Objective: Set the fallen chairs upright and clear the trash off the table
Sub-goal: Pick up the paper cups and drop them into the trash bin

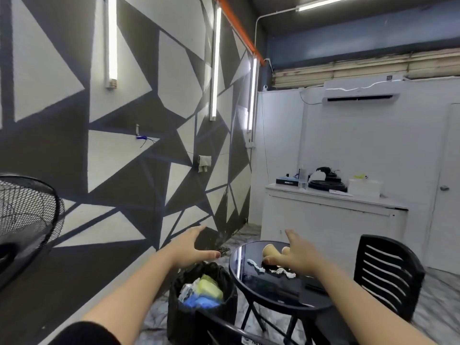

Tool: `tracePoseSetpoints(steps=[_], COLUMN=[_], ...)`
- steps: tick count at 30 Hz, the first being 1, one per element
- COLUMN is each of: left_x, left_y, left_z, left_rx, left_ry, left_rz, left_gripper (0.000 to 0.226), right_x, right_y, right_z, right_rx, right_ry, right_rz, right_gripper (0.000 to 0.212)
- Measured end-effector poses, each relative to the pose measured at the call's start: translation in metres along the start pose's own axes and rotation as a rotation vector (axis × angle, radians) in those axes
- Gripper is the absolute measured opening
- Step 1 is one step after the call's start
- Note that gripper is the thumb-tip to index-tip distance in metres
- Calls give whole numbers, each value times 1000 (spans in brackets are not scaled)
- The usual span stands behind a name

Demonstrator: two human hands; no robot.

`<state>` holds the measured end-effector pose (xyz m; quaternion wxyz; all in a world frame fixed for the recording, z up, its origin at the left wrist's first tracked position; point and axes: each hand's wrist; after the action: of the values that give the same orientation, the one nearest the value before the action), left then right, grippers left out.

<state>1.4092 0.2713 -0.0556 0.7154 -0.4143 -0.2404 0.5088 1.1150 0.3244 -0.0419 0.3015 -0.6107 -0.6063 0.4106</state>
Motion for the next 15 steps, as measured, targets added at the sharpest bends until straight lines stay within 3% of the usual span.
tracePoseSetpoints(steps=[6,15], left_x=[14,44], left_y=[-58,-139], left_z=[-12,-70], left_rx=[-200,-293], left_ry=[-5,-42], left_rz=[20,6], left_gripper=[108,99], right_x=[-22,-60], right_y=[-5,19], right_z=[-62,-158], right_rx=[88,158], right_ry=[-38,-47], right_rz=[-24,31], right_gripper=[114,94])
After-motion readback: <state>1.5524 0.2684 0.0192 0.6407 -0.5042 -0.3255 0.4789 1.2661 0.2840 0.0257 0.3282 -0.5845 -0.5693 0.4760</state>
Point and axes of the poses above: each hand's wrist, its own x-axis away from the middle knuckle, its own y-axis out of the palm, z = x × y, and after that the axes turned 7 degrees about -z, right-handed
